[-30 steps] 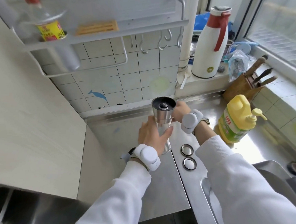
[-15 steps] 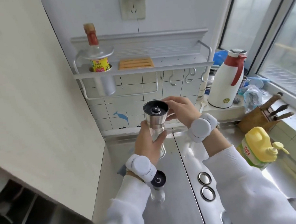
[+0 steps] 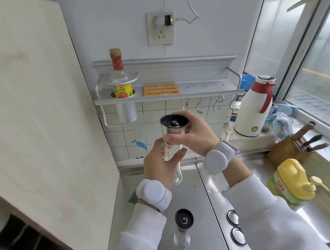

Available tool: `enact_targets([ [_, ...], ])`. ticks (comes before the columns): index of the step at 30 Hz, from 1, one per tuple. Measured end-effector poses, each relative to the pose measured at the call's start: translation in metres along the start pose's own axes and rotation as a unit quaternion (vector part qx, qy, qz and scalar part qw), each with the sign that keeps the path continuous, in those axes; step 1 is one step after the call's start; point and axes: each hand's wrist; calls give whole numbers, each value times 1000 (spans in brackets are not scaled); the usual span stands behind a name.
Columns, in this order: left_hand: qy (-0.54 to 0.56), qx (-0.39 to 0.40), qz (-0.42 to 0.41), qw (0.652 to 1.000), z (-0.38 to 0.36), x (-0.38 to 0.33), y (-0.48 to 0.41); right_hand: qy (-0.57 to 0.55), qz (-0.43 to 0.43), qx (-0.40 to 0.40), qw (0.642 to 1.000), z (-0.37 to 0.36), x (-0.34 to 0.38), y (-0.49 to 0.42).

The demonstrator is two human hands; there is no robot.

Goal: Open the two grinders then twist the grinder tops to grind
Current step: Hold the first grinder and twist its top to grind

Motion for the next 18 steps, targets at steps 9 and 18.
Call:
enact_targets([
  [9, 29, -40, -5, 999, 12, -1, -9, -14, -7, -11, 1000, -7, 10, -5],
  [18, 15, -68, -16, 997, 21, 13, -10, 102, -47, -58, 992, -7, 23, -8],
])
Point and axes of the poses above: each hand's wrist, its own y-axis away from the middle knuckle, its own z-axis out of the back of the hand, x = y × z, and after that the axes turned 3 degrees about z, right-handed
